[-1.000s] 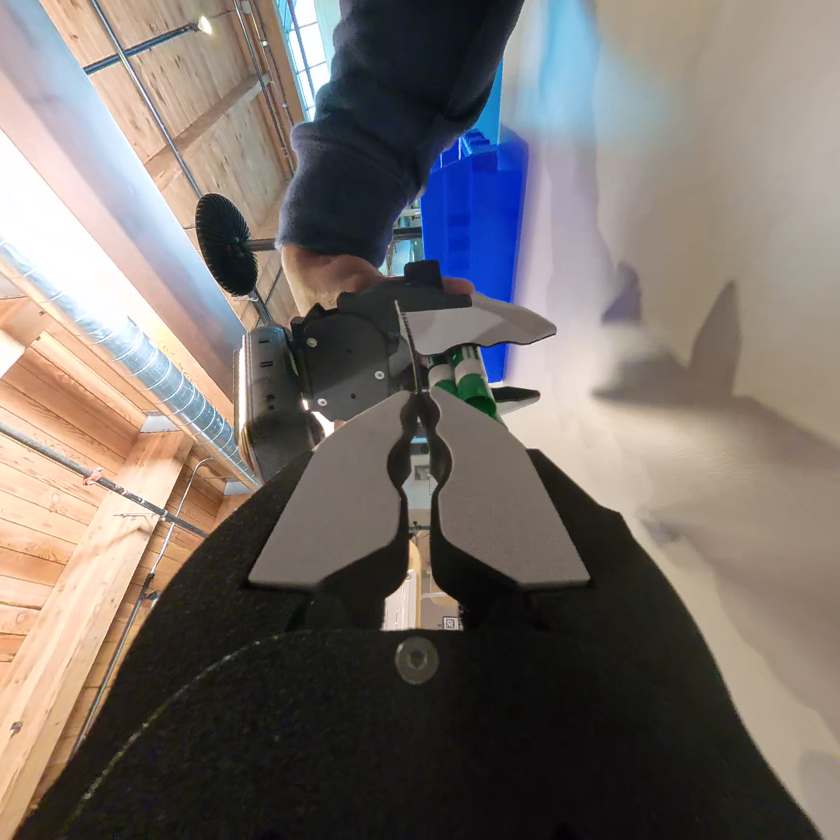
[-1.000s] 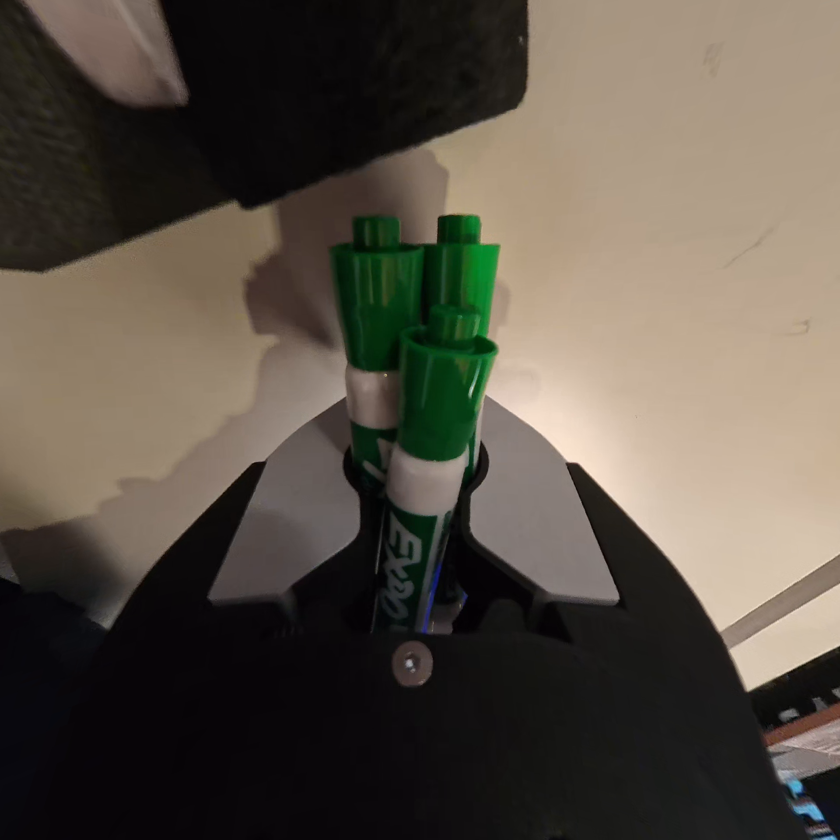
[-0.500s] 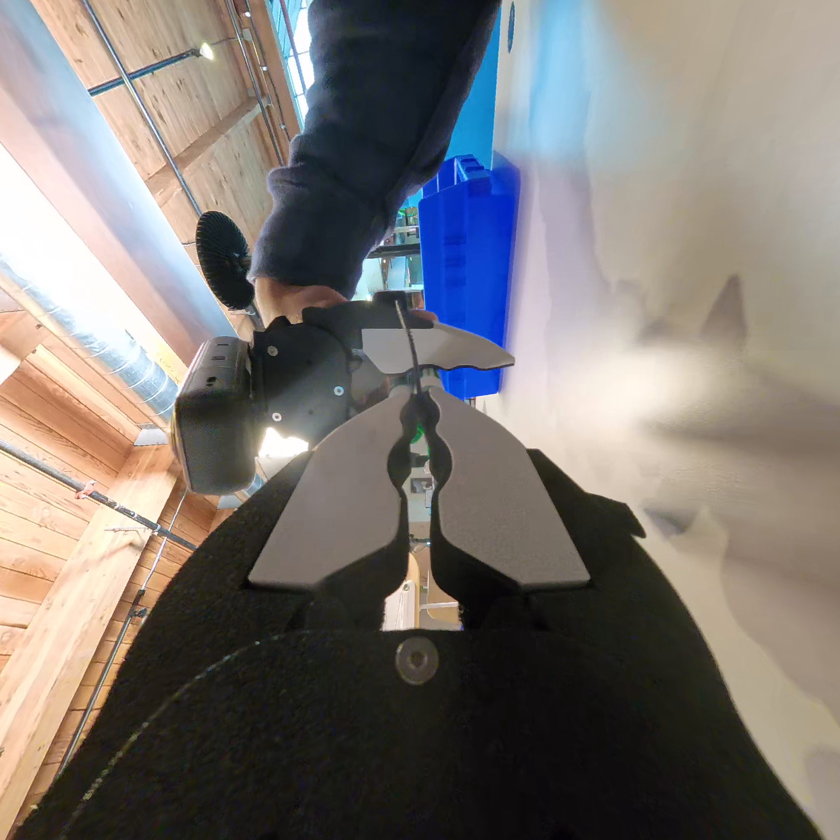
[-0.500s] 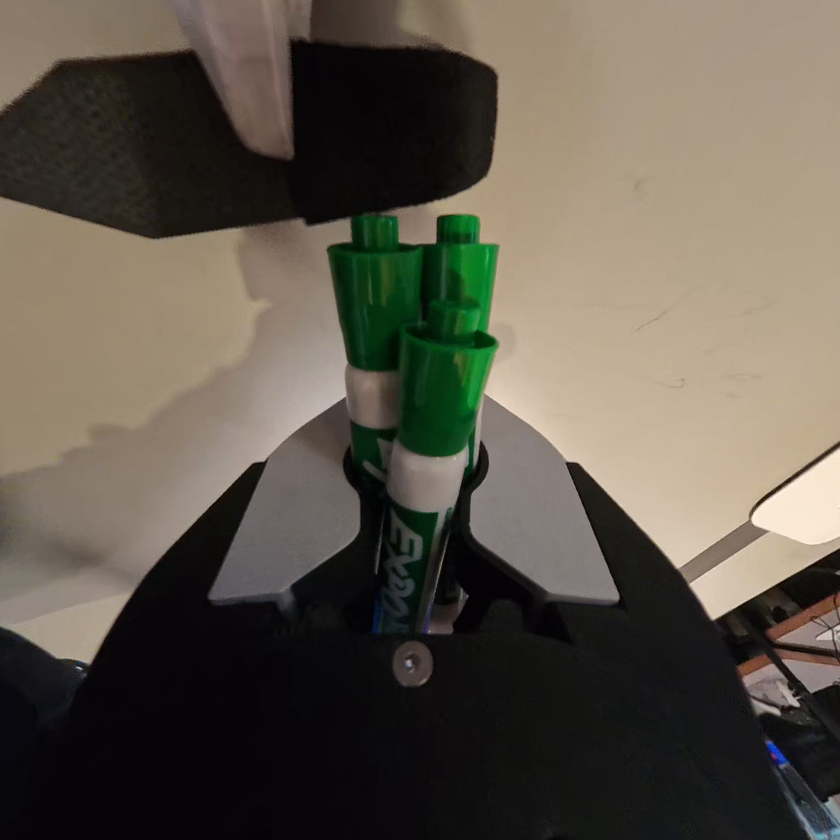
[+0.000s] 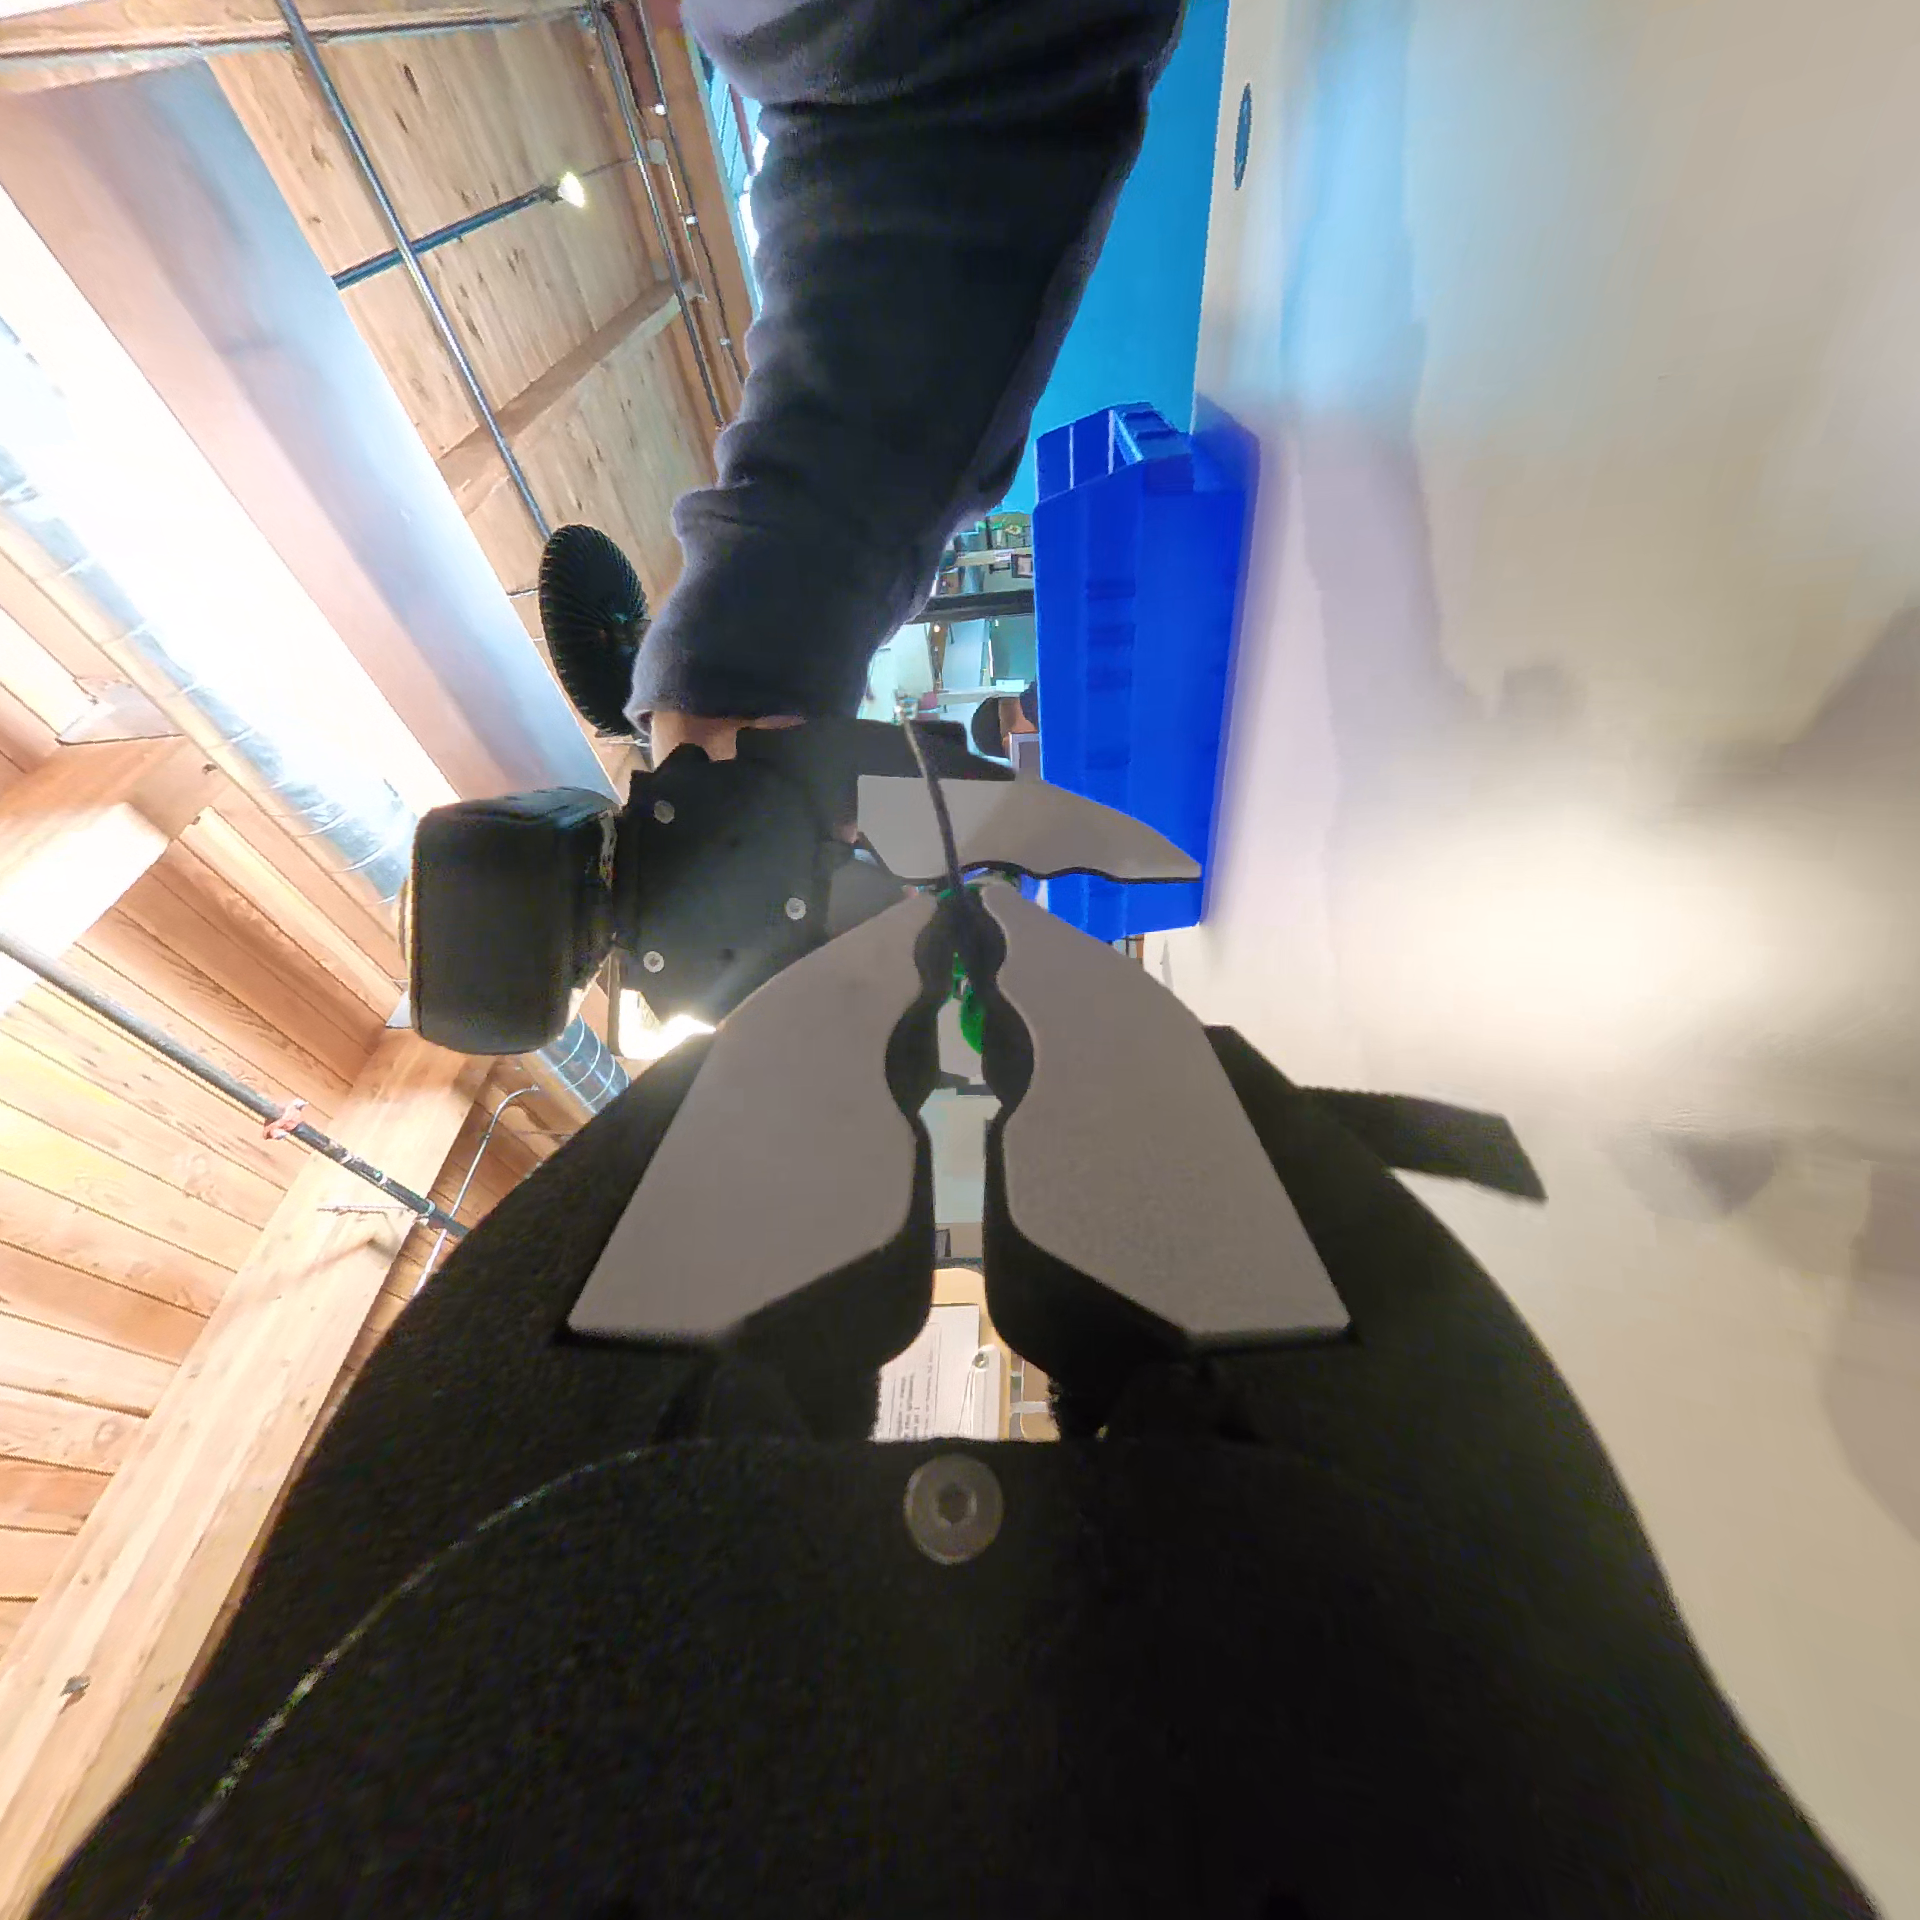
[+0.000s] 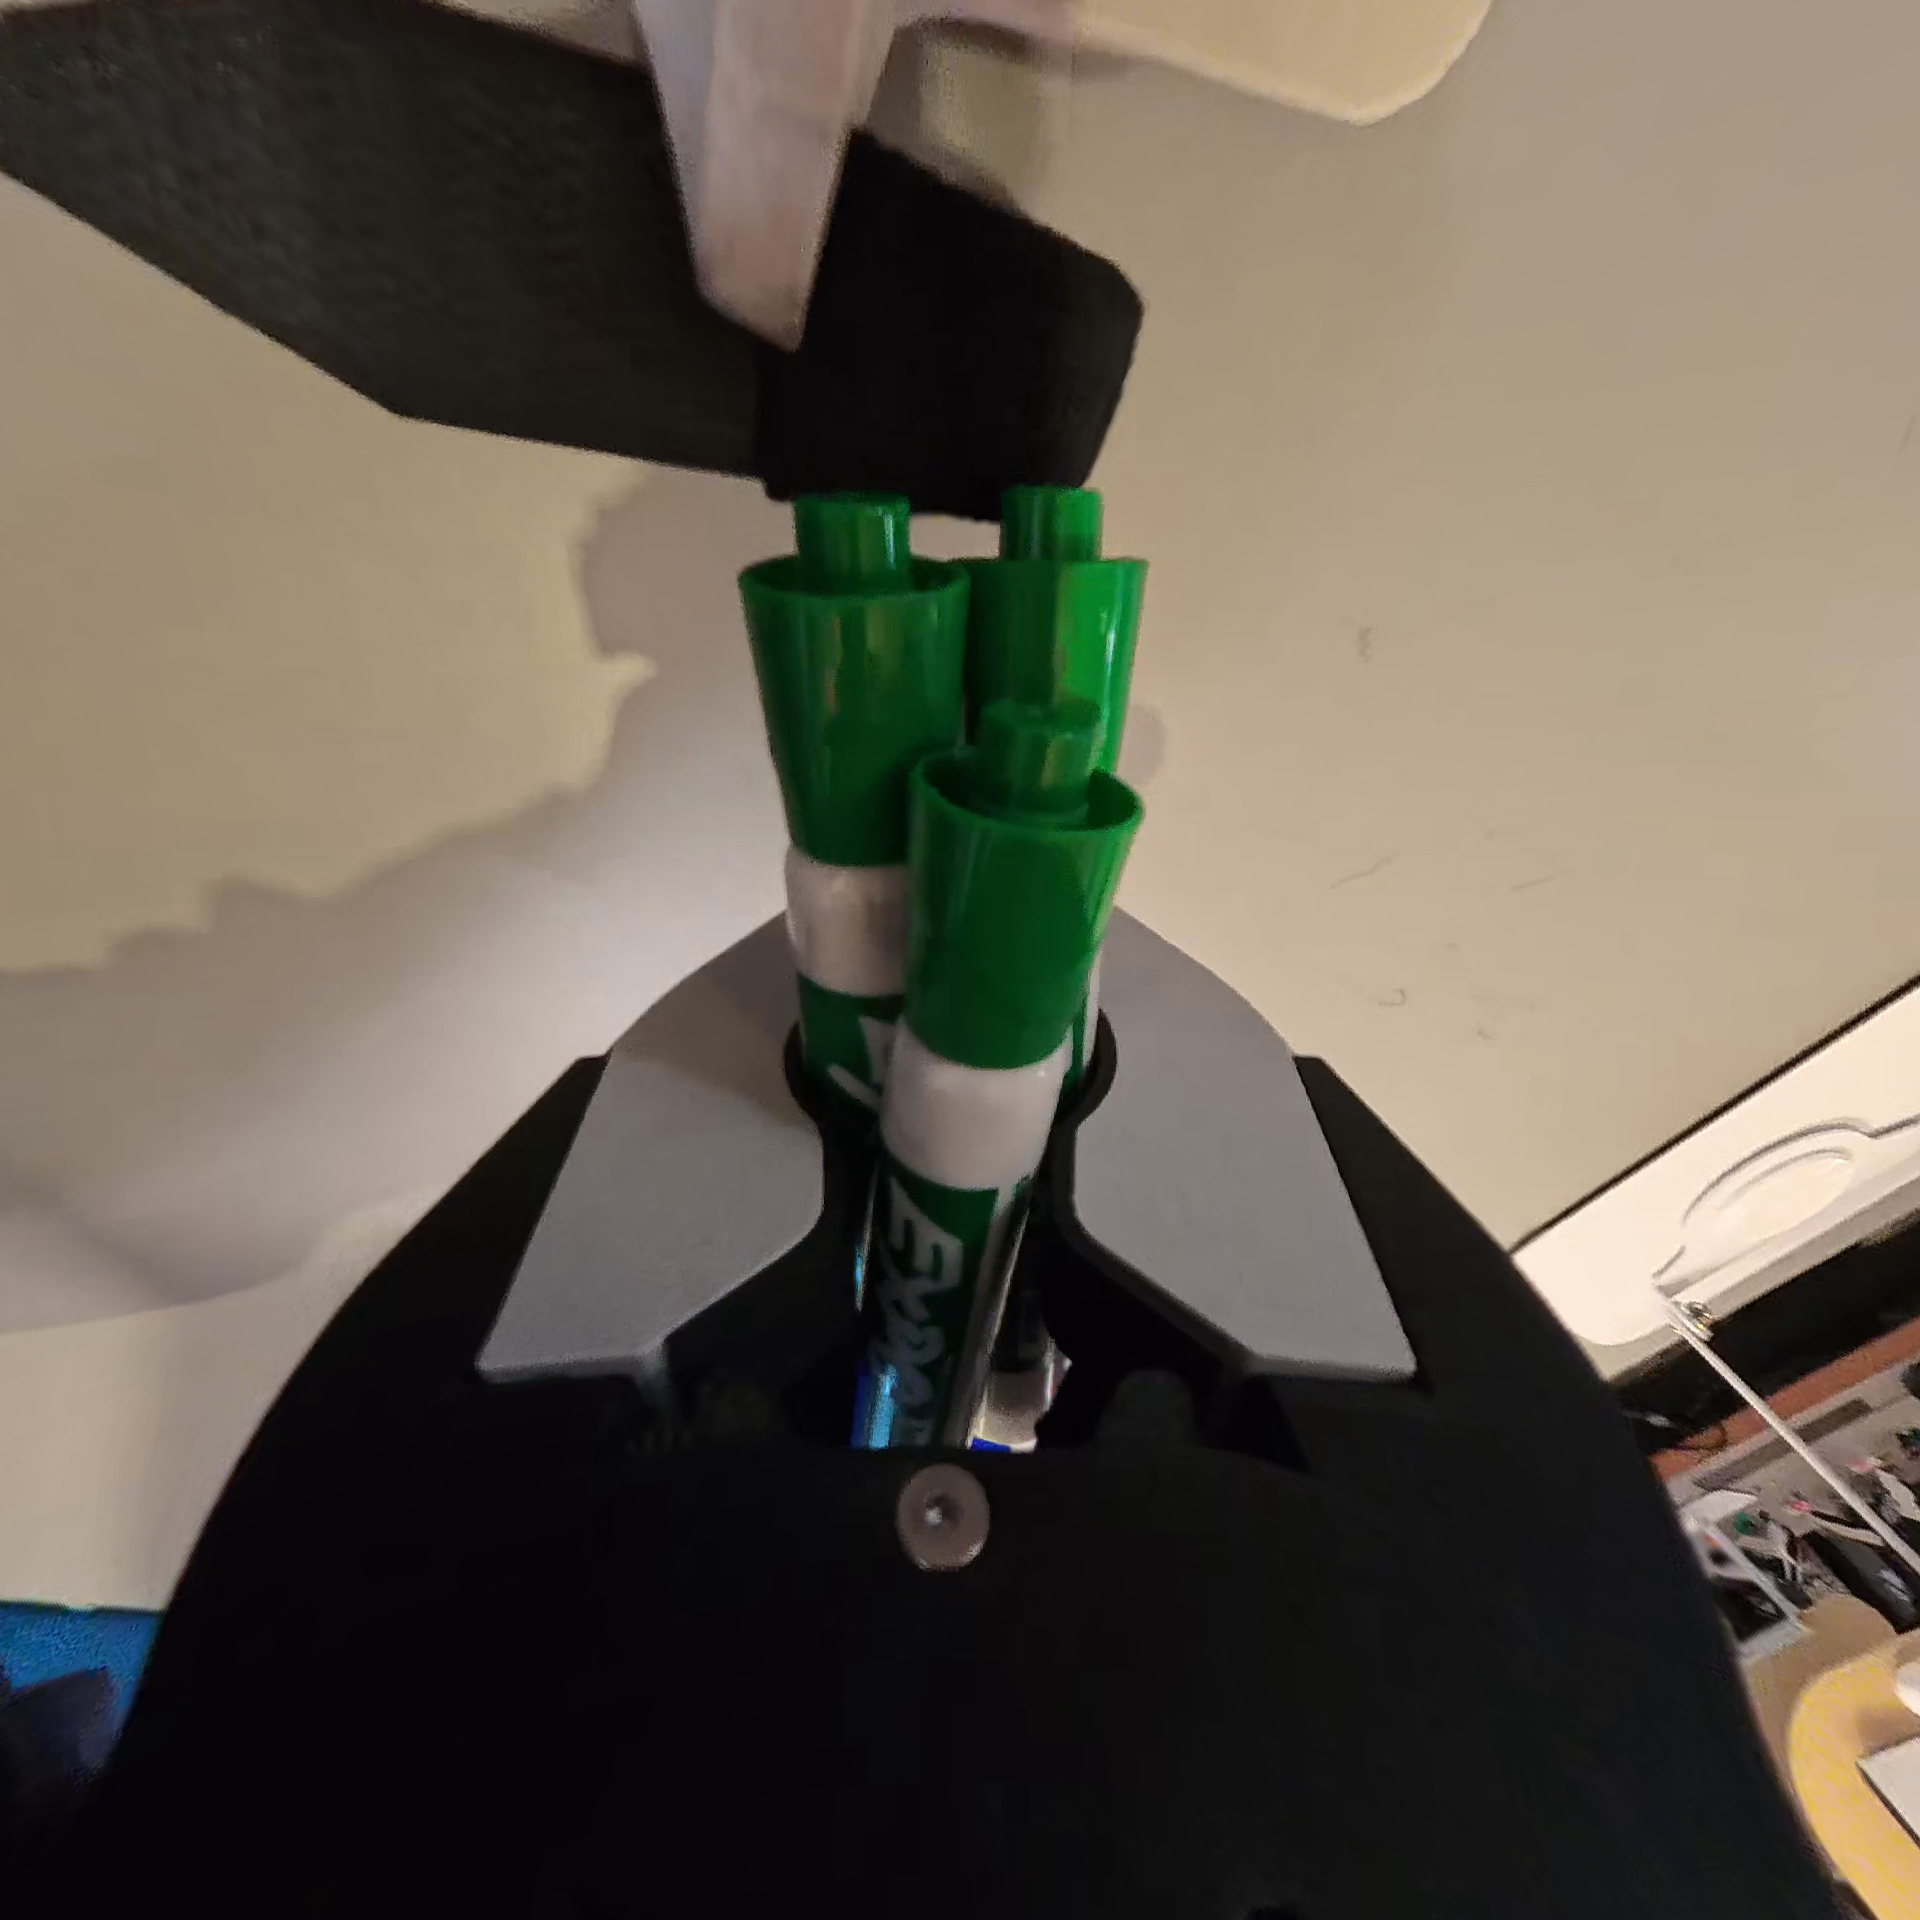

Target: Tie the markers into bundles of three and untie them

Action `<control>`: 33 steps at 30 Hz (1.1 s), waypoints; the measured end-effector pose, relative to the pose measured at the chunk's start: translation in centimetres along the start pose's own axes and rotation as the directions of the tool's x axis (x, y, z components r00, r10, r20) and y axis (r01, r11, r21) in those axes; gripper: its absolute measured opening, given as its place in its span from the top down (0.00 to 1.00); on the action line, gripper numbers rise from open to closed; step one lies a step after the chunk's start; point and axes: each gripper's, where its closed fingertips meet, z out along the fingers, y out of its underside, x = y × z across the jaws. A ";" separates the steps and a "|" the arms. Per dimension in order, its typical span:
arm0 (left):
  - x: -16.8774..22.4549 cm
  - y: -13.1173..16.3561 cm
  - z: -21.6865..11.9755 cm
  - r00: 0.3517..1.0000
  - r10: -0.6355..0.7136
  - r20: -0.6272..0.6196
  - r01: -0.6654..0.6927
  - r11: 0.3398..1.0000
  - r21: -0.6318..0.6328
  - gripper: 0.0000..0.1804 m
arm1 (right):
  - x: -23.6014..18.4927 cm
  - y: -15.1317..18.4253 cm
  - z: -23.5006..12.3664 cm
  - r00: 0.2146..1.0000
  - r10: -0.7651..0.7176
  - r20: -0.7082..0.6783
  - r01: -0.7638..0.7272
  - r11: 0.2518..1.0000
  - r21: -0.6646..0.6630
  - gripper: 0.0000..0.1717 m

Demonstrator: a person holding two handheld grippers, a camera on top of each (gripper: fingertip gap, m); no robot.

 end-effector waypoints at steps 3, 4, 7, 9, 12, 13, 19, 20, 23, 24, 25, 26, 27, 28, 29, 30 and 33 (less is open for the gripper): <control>-0.1 0.1 -0.1 1.000 -0.001 0.004 0.001 1.000 -0.001 0.99 | 0.3 0.2 -0.3 0.999 -0.032 -0.012 0.031 0.999 -0.041 0.76; -0.1 0.1 -0.1 1.000 0.000 0.002 0.000 1.000 0.002 0.99 | 0.2 0.2 -0.3 0.998 -0.056 -0.015 0.055 0.997 -0.060 0.77; 0.1 0.1 -0.1 1.000 -0.007 -0.007 0.007 1.000 0.003 0.99 | 0.9 0.4 -0.8 0.995 -0.092 -0.042 0.087 0.991 -0.099 0.77; 0.3 -0.1 0.0 0.999 -0.023 -0.026 0.024 1.000 0.011 0.99 | 0.9 0.1 -0.9 0.992 -0.123 -0.043 0.117 0.987 -0.114 0.77; 0.6 -0.3 0.0 0.998 -0.038 -0.048 0.039 0.999 0.020 0.99 | 0.9 -0.3 -0.9 0.985 -0.163 -0.056 0.155 0.979 -0.136 0.76; 0.6 -0.3 0.0 0.997 -0.051 -0.051 0.052 0.998 0.024 0.99 | 1.0 -0.4 -0.9 0.985 -0.166 -0.057 0.157 0.979 -0.133 0.76; 0.5 -0.4 -0.2 0.983 -0.148 -0.109 0.154 0.987 0.046 0.99 | 1.2 -0.9 -0.2 0.982 -0.172 -0.072 0.165 0.982 -0.097 0.77; 0.4 -0.4 -0.2 0.977 -0.176 -0.120 0.182 0.982 0.047 0.99 | 1.3 -0.9 -0.1 0.982 -0.172 -0.080 0.165 0.982 -0.087 0.77; 0.2 -0.2 -0.3 0.964 -0.226 -0.137 0.235 0.971 0.050 0.99 | 1.4 -1.1 -0.1 0.981 -0.168 -0.094 0.163 0.985 -0.054 0.77; 0.2 -0.2 -0.3 0.962 -0.236 -0.139 0.245 0.968 0.049 0.99 | 1.4 -1.1 -0.1 0.983 -0.162 -0.089 0.158 0.986 -0.050 0.77; 0.3 -0.1 -0.3 0.960 -0.239 -0.143 0.248 0.968 0.045 0.99 | 1.4 -0.9 0.0 0.983 -0.162 -0.088 0.158 0.986 -0.053 0.77; 0.5 0.0 -0.2 0.960 -0.237 -0.148 0.246 0.969 0.040 0.99 | 1.3 -0.8 0.0 0.983 -0.163 -0.084 0.158 0.986 -0.061 0.77; 0.6 0.0 -0.2 0.960 -0.237 -0.150 0.245 0.969 0.037 0.99 | 1.3 -0.5 0.0 0.985 -0.157 -0.077 0.152 0.986 -0.068 0.77; 0.5 0.1 -0.2 0.959 -0.241 -0.146 0.249 0.968 0.035 0.99 | 1.2 -0.3 0.0 0.987 -0.148 -0.066 0.143 0.987 -0.071 0.77; 0.3 0.2 -0.2 0.958 -0.249 -0.139 0.256 0.966 0.033 0.99 | 1.1 -0.2 0.0 0.990 -0.134 -0.053 0.131 0.989 -0.070 0.77; 0.0 0.3 -0.2 0.958 -0.257 -0.128 0.263 0.964 0.033 0.99 | 1.0 0.0 0.0 0.991 -0.125 -0.043 0.122 0.990 -0.068 0.76; -1.5 1.1 -0.5 0.961 -0.271 -0.058 0.272 0.962 0.017 0.99 | 0.8 0.7 0.1 0.996 -0.092 -0.008 0.091 0.993 -0.080 0.77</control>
